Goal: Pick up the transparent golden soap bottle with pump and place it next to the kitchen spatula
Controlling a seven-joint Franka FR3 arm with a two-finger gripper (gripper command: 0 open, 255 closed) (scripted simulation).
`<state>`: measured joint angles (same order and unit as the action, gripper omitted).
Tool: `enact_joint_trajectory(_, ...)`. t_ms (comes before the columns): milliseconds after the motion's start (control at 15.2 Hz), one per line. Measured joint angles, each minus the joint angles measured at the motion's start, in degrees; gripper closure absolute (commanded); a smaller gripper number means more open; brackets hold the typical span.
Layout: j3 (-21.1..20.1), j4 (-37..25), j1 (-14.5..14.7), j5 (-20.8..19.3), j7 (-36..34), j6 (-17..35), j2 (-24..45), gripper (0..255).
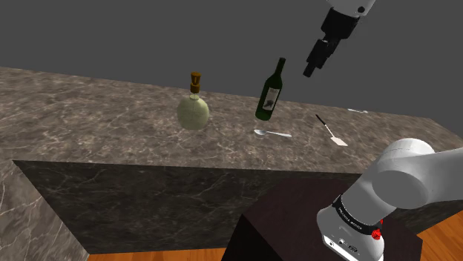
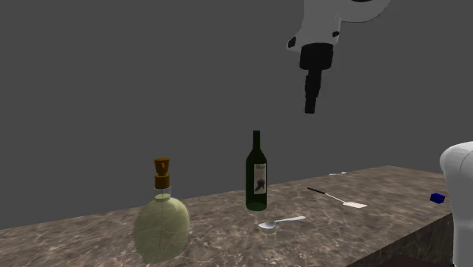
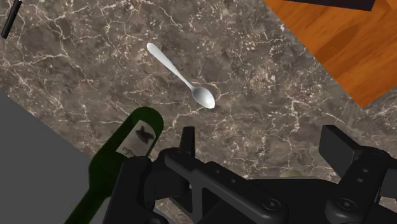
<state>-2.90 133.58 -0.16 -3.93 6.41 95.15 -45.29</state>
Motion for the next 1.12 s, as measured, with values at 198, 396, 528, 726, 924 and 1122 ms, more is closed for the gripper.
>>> enact_joint_trajectory(198, -0.72, -0.66, 0.16, 0.33, -0.8, 1.31, 2.03, 0)
enact_joint_trajectory(396, -2.52, -2.31, 0.49, 0.95, -2.8, 4.35, 6.9, 0)
enact_joint_trajectory(528, -3.83, -5.46, 0.57, 1.16, -4.23, 5.88, 11.66, 0)
enact_joint_trajectory(726, -5.39, -8.13, 0.66, 1.14, -6.06, 8.57, 17.18, 0)
enact_joint_trajectory(924, -7.44, -11.82, 0.85, 0.77, -8.63, 11.14, 23.62, 0)
enact_joint_trajectory(1122, -8.86, -17.02, 0.8, -0.26, -10.5, 12.55, 30.44, 0)
